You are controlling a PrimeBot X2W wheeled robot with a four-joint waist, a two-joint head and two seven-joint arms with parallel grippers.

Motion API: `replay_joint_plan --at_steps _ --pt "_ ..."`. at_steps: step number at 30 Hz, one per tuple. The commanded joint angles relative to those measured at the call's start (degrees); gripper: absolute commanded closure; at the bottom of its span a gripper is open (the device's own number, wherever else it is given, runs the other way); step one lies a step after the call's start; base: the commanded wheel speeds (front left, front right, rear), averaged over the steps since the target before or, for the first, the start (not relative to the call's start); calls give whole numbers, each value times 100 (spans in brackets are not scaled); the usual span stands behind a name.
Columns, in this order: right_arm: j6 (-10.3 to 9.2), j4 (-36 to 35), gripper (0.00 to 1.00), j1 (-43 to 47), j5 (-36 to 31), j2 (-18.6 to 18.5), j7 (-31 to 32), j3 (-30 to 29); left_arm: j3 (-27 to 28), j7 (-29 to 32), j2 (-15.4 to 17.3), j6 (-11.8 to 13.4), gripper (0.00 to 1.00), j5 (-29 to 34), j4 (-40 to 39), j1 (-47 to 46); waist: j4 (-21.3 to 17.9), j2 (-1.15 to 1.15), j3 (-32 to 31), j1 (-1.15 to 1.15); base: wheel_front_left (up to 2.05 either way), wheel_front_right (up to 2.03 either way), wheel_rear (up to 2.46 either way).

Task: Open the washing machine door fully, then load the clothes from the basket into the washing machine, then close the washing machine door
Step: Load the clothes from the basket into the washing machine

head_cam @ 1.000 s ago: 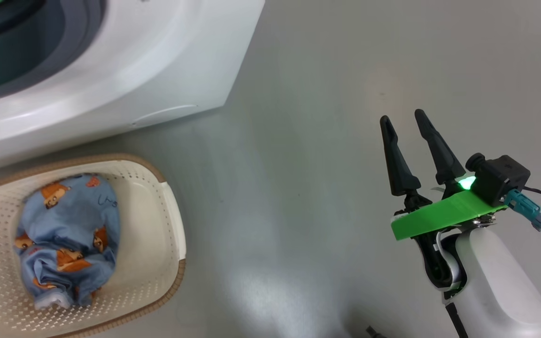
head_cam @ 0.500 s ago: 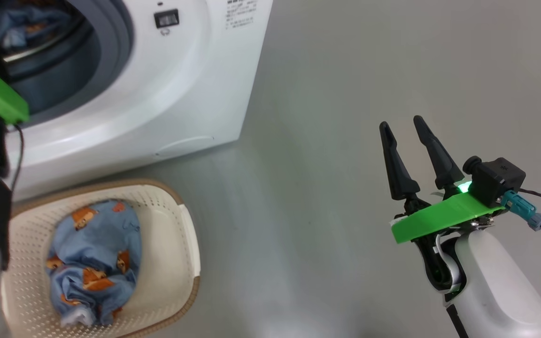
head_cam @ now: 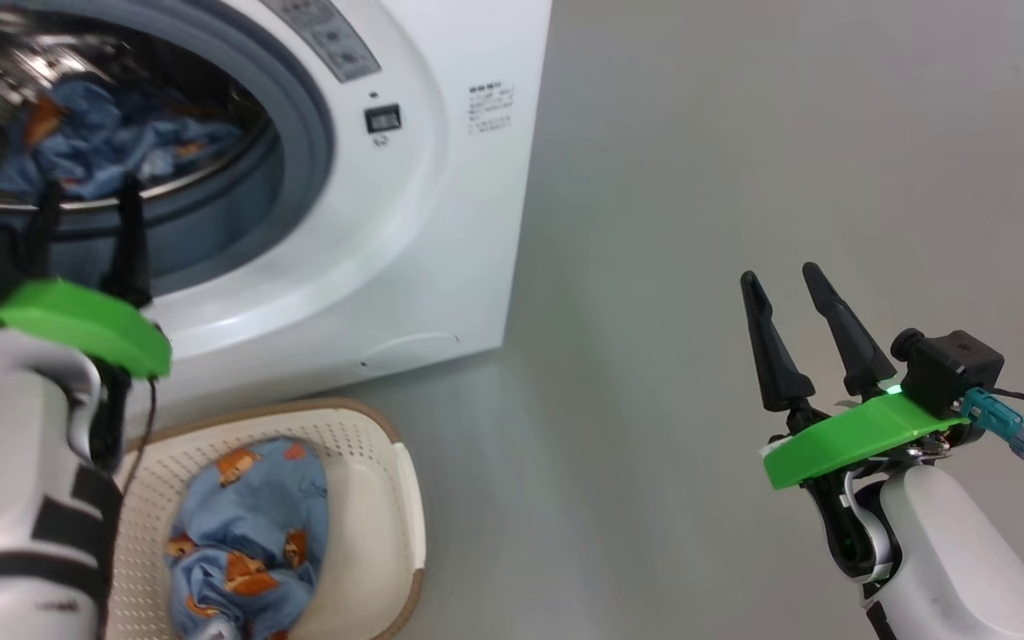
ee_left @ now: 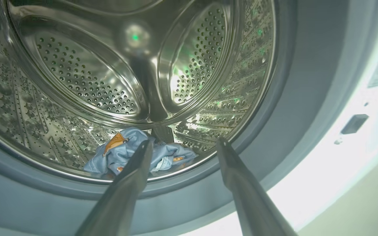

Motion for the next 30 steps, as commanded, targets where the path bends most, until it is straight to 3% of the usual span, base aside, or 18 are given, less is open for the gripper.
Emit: replay_joint_plan --at_steps 1,17,30 --pt "26 -100 0 71 74 -75 -46 114 136 -36 190 -14 0 10 -334 259 263 0 -411 0 0 0 0" --pt "26 26 0 420 231 -285 -46 113 285 -37 -231 -10 0 58 -2059 2203 733 0 -1217 0 0 0 0" --pt "26 6 0 693 351 -375 -46 149 369 -37 -410 232 0 251 -3613 3830 831 0 -1630 0 0 0 0"
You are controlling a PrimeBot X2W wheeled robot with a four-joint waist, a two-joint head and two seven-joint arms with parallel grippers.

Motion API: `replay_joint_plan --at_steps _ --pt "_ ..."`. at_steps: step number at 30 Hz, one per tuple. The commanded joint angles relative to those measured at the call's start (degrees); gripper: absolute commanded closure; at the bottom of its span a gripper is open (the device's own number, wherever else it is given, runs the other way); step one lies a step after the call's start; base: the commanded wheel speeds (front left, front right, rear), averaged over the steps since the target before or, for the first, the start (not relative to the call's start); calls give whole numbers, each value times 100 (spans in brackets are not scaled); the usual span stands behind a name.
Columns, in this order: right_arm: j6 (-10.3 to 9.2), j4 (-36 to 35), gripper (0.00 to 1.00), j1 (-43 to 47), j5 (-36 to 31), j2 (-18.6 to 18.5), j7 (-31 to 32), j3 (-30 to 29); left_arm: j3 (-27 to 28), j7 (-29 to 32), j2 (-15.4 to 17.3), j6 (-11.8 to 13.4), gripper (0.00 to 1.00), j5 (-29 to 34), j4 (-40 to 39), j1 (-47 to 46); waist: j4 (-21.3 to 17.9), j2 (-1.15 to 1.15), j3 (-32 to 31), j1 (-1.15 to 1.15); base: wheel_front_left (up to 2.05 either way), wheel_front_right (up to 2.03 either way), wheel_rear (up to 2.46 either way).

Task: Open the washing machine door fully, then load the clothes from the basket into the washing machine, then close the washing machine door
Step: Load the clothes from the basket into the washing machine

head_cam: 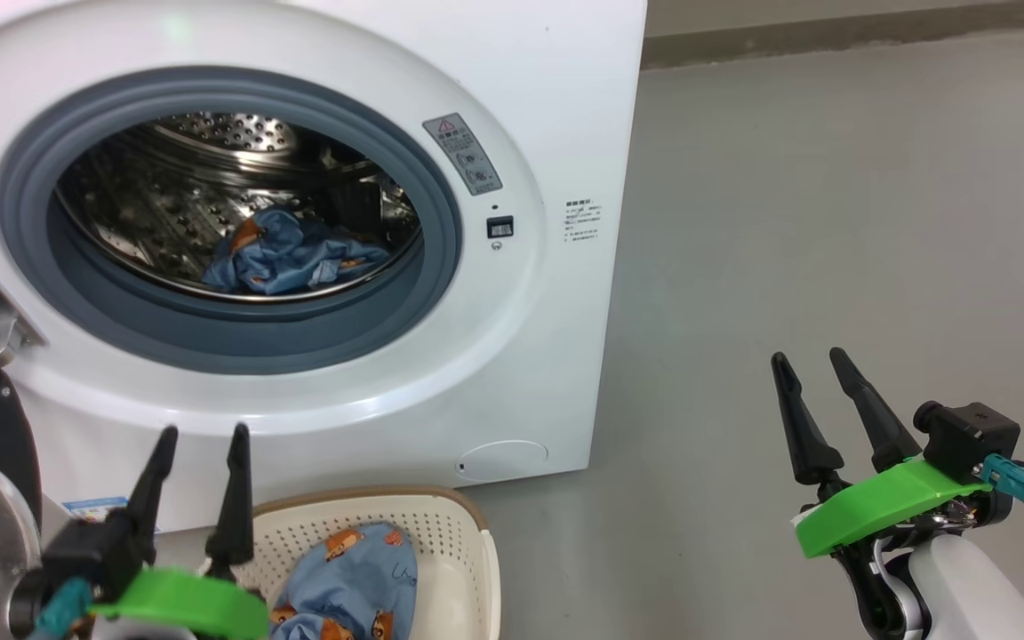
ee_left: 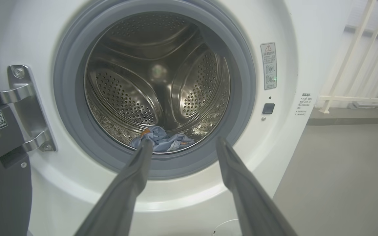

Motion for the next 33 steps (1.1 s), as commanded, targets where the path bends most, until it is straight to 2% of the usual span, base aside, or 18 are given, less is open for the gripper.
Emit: replay_joint_plan --at_steps 1,14,33 --pt "26 -158 0 4 21 -67 -46 139 207 -37 85 48 0 50 -262 11 18 0 -40 0 0 0 0" --pt "26 -238 0 146 5 -184 -46 142 198 -23 11 244 0 22 -823 574 89 0 -81 0 0 0 0" --pt "26 -189 0 112 -3 -241 -46 245 130 -23 -1 309 0 -29 -847 592 103 0 -78 0 0 0 0"
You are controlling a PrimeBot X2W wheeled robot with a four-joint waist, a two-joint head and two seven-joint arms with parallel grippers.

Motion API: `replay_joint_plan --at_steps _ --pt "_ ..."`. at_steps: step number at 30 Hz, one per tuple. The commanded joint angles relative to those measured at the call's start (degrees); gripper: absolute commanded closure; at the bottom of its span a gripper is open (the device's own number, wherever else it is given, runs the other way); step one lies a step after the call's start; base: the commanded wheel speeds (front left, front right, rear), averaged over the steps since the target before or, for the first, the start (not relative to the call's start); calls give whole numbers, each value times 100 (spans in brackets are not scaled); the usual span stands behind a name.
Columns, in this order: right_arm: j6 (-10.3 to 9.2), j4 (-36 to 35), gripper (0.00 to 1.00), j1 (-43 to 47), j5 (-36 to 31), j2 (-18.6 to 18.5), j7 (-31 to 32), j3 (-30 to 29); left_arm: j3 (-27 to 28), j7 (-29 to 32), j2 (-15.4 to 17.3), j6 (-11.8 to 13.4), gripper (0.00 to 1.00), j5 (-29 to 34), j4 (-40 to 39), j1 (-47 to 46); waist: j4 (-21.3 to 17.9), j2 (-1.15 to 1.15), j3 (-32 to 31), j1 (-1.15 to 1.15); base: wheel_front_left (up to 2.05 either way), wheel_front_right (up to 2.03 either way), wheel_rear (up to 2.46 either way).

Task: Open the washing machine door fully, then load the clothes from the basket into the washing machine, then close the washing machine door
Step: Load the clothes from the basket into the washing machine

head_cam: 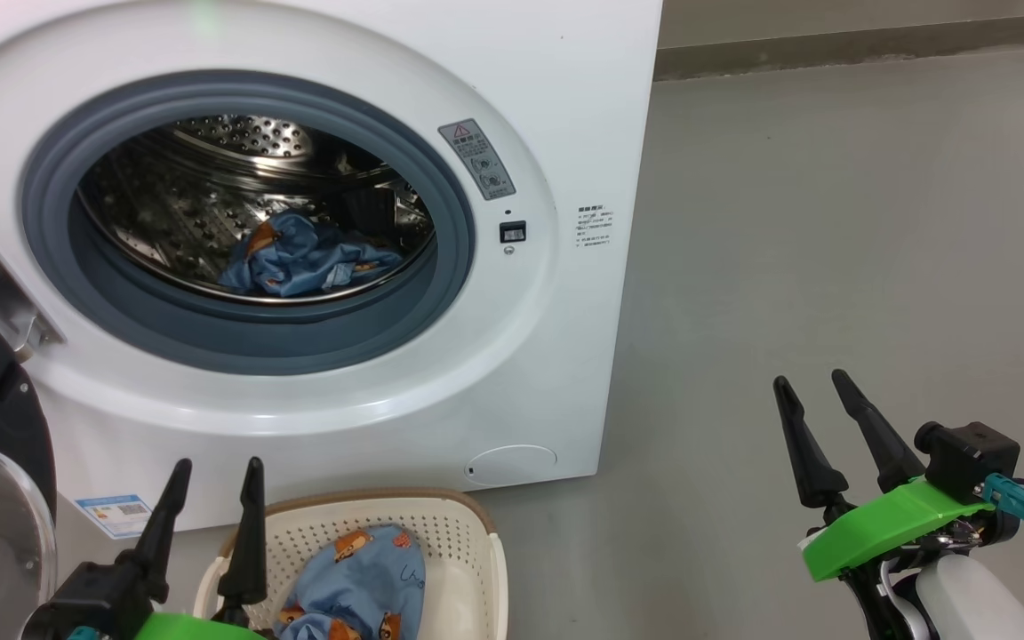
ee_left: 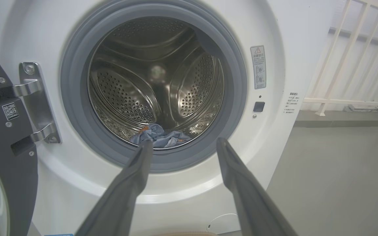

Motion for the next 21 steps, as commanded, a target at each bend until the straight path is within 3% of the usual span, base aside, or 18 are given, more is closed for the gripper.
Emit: replay_joint_plan --at_steps 1,21 --pt "26 -112 0 -101 -1 -74 -46 117 160 -24 67 29 0 -46 -150 -85 0 0 0 0 0 0 0" --pt "26 -23 0 -178 -159 -86 -46 96 70 -18 60 63 0 -121 -96 -122 -42 0 220 0 0 0 0"
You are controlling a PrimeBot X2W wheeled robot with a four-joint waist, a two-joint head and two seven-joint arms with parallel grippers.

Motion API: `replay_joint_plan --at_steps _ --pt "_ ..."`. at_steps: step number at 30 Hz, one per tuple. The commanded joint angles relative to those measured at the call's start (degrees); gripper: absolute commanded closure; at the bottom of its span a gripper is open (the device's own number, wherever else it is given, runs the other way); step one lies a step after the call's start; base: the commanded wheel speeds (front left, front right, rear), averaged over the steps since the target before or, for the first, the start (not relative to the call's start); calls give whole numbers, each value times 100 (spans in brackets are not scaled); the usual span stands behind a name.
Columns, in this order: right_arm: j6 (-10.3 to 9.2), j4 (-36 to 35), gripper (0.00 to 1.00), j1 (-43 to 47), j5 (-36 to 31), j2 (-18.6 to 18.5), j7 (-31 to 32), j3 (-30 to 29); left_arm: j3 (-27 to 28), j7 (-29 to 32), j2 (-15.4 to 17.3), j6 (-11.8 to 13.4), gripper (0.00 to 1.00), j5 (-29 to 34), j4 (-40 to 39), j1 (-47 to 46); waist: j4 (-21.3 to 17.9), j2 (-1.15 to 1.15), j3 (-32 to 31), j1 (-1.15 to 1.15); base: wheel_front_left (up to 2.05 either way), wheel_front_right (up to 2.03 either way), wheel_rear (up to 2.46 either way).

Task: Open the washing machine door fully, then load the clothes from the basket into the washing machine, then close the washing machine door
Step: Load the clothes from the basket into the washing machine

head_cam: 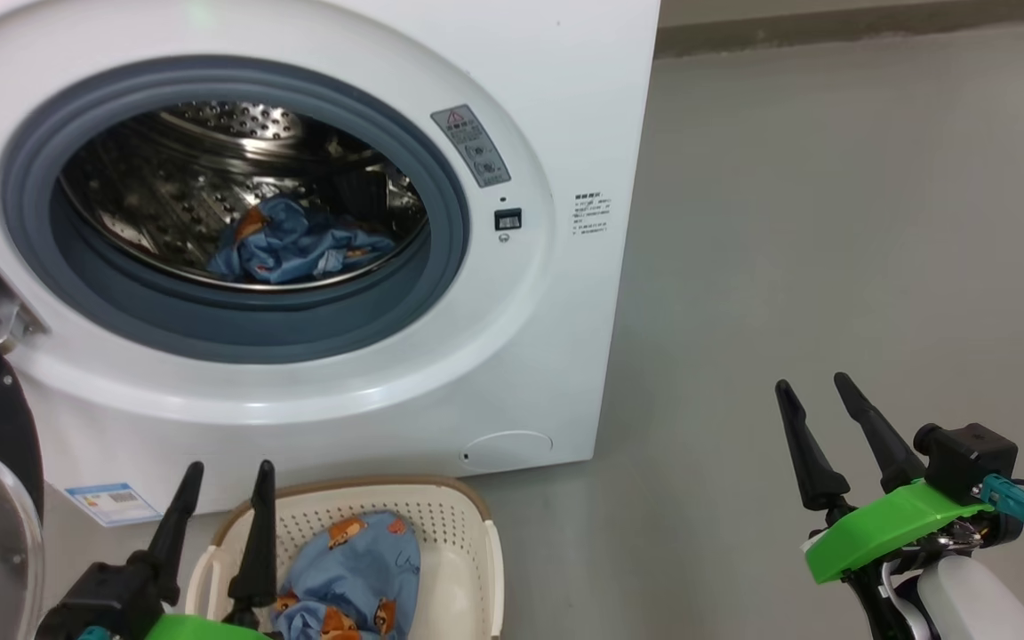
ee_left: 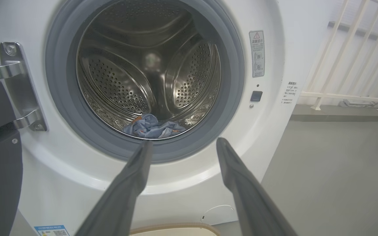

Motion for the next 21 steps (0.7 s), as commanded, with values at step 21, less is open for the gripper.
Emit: replay_joint_plan --at_steps 21 --pt "26 -298 0 -673 -553 256 -46 -183 10 368 277 -295 0 -328 1895 -1392 -198 0 1540 0 0 0 0"
